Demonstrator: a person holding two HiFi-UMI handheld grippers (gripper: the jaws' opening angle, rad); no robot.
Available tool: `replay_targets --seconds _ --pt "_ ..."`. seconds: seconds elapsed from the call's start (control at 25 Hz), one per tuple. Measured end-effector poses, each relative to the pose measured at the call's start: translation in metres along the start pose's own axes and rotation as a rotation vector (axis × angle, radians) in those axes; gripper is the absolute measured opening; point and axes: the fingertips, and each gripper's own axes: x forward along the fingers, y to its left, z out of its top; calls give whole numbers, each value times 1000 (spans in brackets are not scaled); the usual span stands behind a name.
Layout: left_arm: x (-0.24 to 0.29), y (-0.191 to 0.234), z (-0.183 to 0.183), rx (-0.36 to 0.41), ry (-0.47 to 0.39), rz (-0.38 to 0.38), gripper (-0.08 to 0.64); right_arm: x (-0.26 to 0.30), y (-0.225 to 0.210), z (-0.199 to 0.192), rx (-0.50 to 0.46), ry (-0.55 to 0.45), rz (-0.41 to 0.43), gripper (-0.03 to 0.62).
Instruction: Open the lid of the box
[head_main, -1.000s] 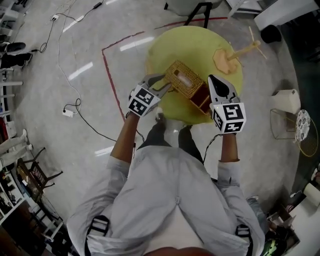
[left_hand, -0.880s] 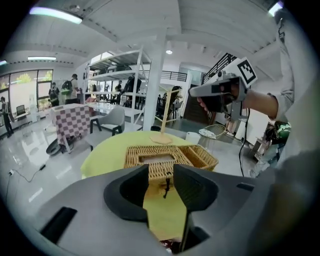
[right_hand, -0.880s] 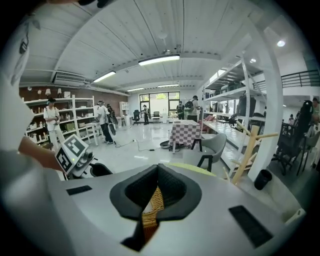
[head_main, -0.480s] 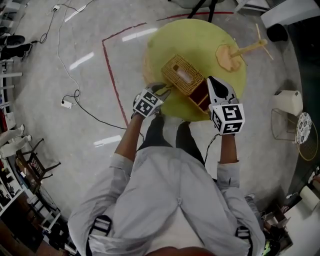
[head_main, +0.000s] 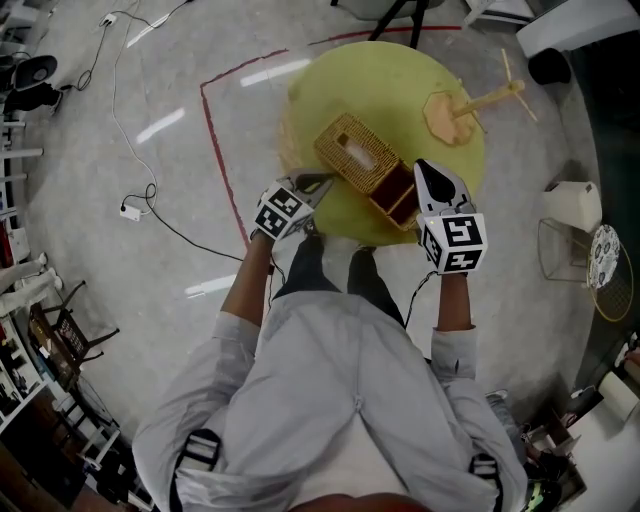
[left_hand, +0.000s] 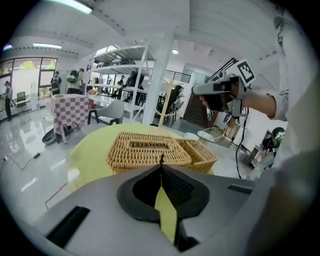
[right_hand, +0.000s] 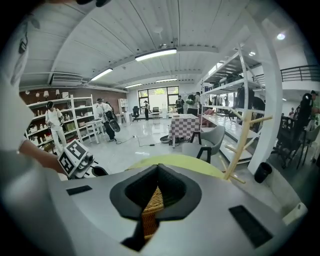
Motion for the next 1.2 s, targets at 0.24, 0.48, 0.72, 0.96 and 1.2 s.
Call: replay_targets --seconds 0.24,0.48,0.72,0.96,1.2 --pt "-16 -6 60 85 -123 19 32 -8 -11 19 -3 -36 -16 21" --pt "-18 -4 124 141 -203 33 32 -15 -25 41 -5 -82 -46 21" --pt "4 10 171 166 -190 80 34 -25 -43 52 4 -107 -101 21" --pt "49 28 204 167 -151 114 34 -33 -72 44 44 -101 -170 21" --pt "87 42 209 161 -112 98 34 -33 -88 35 82 -94 -198 22"
